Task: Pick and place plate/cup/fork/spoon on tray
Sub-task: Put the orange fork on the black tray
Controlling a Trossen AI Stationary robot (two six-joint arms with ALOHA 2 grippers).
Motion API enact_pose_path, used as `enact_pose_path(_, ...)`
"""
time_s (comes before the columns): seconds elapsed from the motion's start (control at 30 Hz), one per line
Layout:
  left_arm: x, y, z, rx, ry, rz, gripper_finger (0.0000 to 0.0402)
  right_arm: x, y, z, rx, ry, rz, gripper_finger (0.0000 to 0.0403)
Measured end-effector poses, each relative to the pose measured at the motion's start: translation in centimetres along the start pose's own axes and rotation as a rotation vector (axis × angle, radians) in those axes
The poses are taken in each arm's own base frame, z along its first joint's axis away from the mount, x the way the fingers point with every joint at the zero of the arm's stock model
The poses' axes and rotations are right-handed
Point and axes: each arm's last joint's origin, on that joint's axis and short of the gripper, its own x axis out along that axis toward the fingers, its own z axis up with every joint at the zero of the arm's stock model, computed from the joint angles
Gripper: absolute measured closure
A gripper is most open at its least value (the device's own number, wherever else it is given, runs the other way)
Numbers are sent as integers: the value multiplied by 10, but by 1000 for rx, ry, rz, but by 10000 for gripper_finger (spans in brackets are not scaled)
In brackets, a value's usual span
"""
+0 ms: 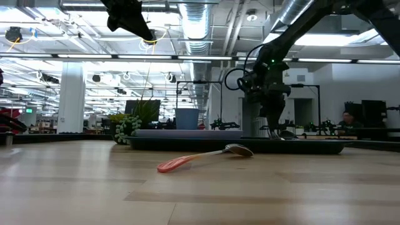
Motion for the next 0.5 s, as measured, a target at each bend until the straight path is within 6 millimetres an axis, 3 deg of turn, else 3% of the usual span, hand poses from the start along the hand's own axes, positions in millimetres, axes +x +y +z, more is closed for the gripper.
enact_pose_path(0.5, 0, 0, 0, 2, 1, 3, 401, 20, -9, 2, 43, 13, 67, 395)
